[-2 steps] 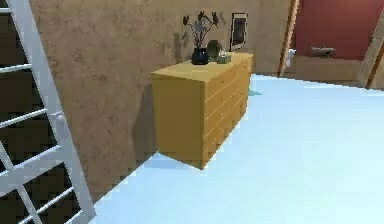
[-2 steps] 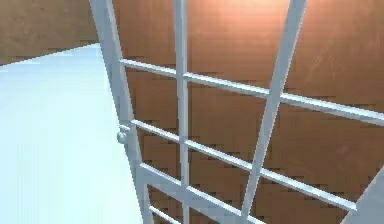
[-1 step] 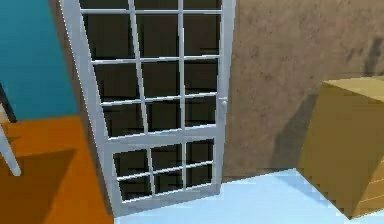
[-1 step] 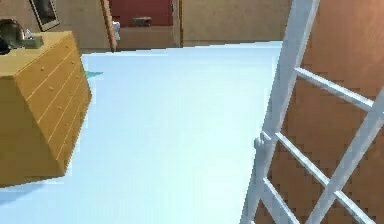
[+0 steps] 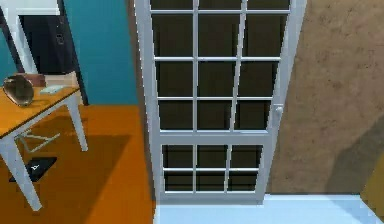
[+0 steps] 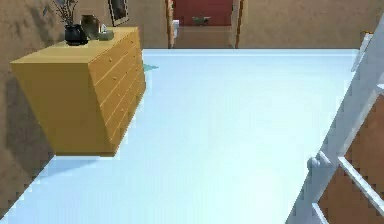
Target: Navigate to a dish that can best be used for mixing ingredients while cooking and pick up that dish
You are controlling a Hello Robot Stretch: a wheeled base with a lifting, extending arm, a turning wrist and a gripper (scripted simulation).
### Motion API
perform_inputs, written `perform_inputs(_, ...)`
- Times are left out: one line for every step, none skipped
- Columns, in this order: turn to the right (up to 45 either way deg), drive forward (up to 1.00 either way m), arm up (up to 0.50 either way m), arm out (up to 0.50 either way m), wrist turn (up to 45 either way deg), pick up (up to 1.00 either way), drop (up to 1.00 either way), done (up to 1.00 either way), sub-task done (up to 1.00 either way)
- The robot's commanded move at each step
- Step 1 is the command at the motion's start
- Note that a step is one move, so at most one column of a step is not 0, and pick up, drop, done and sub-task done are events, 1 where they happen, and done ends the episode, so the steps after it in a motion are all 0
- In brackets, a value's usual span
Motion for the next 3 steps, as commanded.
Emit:
perform_inputs(0.0,0.10,0.00,0.00,0.0,0.00,0.00,0.00,0.00)
perform_inputs(45.0,0.00,0.00,0.00,0.0,0.00,0.00,0.00,0.00)
perform_inputs(30.0,0.00,0.00,0.00,0.0,0.00,0.00,0.00,0.00)
